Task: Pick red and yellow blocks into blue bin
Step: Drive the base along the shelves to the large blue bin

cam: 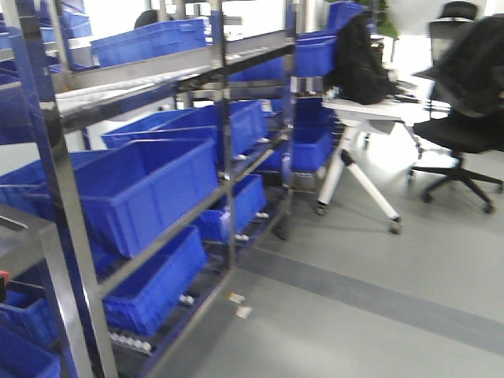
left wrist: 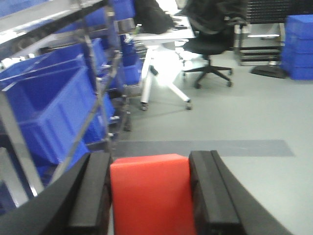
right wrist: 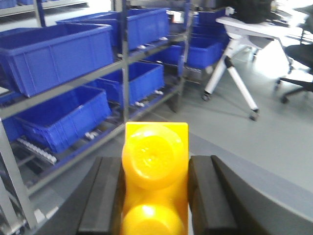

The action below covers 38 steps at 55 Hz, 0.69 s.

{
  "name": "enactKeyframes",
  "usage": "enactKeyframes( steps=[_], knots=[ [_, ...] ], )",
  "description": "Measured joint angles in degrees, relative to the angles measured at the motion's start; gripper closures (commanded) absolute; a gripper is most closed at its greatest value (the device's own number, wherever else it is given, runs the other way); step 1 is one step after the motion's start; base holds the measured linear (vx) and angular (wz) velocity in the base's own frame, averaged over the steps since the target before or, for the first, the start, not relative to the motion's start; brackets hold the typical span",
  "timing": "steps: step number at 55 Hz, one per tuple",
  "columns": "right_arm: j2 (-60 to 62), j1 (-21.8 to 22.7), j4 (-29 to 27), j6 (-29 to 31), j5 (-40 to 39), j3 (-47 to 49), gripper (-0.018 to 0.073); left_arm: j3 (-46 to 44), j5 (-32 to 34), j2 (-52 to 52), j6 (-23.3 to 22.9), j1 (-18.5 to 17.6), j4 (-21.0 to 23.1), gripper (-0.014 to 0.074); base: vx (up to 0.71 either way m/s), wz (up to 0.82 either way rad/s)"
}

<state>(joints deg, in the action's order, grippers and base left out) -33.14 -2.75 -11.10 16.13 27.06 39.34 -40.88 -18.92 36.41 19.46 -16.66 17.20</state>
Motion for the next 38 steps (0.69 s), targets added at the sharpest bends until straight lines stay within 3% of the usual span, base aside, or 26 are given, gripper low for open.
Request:
enactKeyframes(
  steps=[18,38],
  knots=[
    [0.0,0.0,0.0,0.0,0.0,0.0,0.0569,0.0,0.0,0.05,0.0,0.0,0.0,0.0594,0.46,0.48],
    [0.0,0.0,0.02,0.0,0.0,0.0,0.0569,0.0,0.0,0.11,0.0,0.0,0.0,0.0594,0.3,0.8]
  ],
)
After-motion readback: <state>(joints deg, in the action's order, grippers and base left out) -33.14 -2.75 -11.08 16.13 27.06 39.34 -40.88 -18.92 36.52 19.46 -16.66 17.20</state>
